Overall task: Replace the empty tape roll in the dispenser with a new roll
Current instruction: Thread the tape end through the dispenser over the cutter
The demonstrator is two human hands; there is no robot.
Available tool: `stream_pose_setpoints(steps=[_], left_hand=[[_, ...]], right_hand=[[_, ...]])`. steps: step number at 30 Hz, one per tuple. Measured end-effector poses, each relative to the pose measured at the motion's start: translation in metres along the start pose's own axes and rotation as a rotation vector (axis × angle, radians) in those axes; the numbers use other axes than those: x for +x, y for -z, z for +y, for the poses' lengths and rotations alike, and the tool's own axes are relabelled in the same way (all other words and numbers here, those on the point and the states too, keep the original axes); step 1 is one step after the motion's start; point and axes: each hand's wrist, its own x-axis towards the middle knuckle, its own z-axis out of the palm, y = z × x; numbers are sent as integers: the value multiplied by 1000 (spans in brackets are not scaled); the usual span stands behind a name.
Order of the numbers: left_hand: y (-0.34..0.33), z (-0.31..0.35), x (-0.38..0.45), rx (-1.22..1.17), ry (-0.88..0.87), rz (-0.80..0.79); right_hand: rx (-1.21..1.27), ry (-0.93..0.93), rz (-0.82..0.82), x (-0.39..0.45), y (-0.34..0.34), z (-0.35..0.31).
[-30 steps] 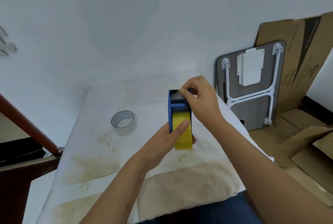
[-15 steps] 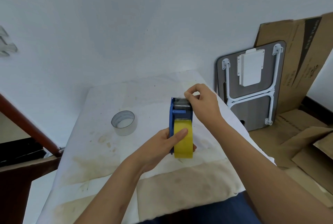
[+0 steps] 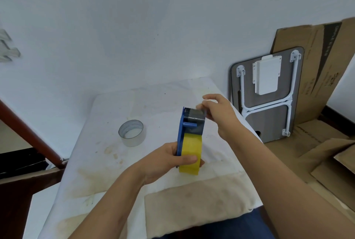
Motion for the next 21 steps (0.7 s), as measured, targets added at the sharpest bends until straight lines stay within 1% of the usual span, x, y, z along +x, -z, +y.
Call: stream_pose_setpoints(steps=[3,6,9,11,14,17,21], left_hand=[[5,1,-1,-33,4,-48],[8,1,0,-39,-3,-70],[9,1,0,-83,0,-74],[7,3,0,-178,27,-58],[5,5,6,-313,99,16],[4,6,10,-312,99,48],[10,9,8,-246,68,16]], right_hand=[[56,-68,-47,-1,6,-5],[94,-54,-93,-5,6,-6],[79,-26,-83,-7,3,-8],[51,-13,-69,-8,1,-9],[-2,9,-63,-10,-3,-7],[-55,32,-59,-10,-1,-7],[-99,50,-77,-11,12,-14]])
